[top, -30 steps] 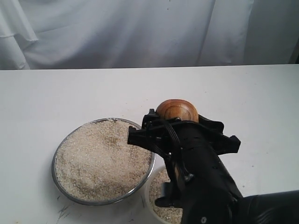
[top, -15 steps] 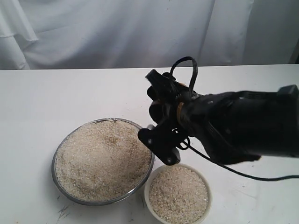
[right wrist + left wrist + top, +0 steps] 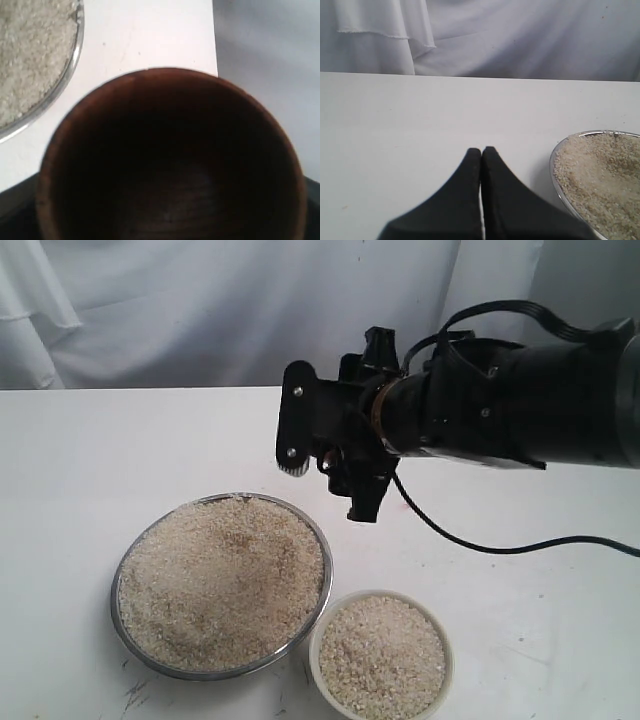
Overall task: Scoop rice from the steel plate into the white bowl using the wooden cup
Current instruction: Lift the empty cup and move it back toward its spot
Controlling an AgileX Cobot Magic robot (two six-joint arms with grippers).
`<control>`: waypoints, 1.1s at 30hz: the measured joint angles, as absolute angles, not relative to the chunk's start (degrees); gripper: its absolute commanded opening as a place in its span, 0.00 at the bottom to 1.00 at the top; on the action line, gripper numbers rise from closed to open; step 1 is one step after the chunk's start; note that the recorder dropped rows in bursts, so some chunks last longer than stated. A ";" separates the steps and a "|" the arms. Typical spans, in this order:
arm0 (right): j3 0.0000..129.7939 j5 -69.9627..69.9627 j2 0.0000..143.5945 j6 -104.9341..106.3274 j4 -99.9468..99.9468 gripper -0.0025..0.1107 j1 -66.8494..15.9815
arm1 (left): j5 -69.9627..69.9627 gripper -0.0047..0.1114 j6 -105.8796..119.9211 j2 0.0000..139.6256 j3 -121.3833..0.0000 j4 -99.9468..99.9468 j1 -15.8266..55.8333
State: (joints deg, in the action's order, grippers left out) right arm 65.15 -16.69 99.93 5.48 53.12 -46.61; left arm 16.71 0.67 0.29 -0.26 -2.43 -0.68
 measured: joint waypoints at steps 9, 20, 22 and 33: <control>65.15 -5.09 102.20 4.50 45.44 0.02 -45.97 | 16.71 0.04 0.67 0.29 -0.26 -2.43 -0.68; 65.83 0.90 106.53 -2.43 34.04 0.02 -41.29 | 16.71 0.04 0.67 0.29 -0.26 -2.43 -0.68; 65.83 3.70 106.92 -6.37 32.74 0.02 -38.84 | 16.71 0.04 0.67 0.29 -0.26 -2.43 -0.68; 61.75 24.23 109.89 -35.36 49.37 0.02 -27.85 | 16.71 0.04 0.67 0.29 -0.26 -2.43 -0.68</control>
